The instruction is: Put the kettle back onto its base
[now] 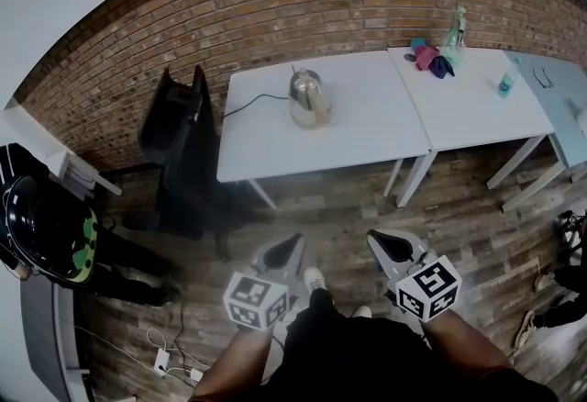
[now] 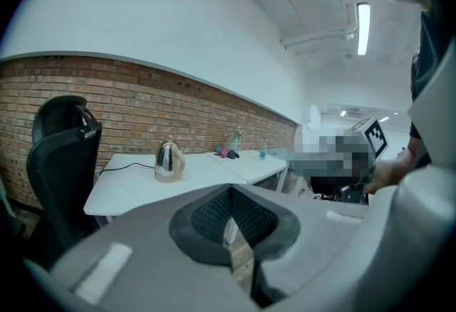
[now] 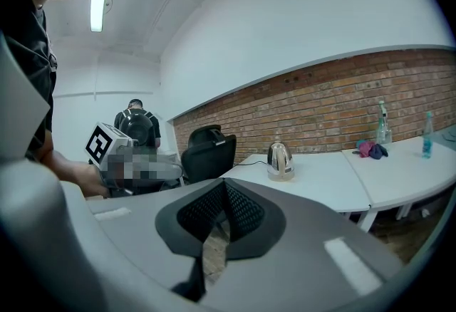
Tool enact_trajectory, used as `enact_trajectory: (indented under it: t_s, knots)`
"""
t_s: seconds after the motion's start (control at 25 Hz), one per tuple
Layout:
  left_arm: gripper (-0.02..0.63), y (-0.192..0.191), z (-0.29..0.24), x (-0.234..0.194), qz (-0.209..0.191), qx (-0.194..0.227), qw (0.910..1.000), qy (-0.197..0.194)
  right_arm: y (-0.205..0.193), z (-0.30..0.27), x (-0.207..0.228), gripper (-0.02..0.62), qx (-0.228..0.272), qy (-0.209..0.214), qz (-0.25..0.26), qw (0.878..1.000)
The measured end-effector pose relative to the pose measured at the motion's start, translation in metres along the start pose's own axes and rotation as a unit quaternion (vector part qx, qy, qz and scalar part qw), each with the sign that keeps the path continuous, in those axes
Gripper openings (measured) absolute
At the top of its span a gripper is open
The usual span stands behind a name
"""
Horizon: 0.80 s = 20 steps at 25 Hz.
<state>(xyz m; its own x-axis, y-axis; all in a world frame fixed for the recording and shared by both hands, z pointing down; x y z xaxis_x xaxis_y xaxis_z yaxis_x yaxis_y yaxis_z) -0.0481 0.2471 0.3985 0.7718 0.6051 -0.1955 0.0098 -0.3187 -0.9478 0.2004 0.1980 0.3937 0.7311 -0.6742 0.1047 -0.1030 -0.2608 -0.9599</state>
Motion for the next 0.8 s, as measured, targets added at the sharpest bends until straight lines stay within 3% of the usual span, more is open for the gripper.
enact_trajectory:
  t_s: [0.8]
  knots:
    - [0.001, 0.0049, 0.0024, 0.0006, -0.004, -0.002, 1.0000, -0.002, 0.0021, 0.0007, -0.0031, 0.023, 0.000, -0.002, 0.002, 1.000]
Point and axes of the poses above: the fingertips, and each gripper's own axes: z backward along the fingers, x to its right, y out of its top, the point moved 10 cm from there along z, backward along the fingers, and after that the axes turned 13 degrees about -y, right-handed, at the moved point
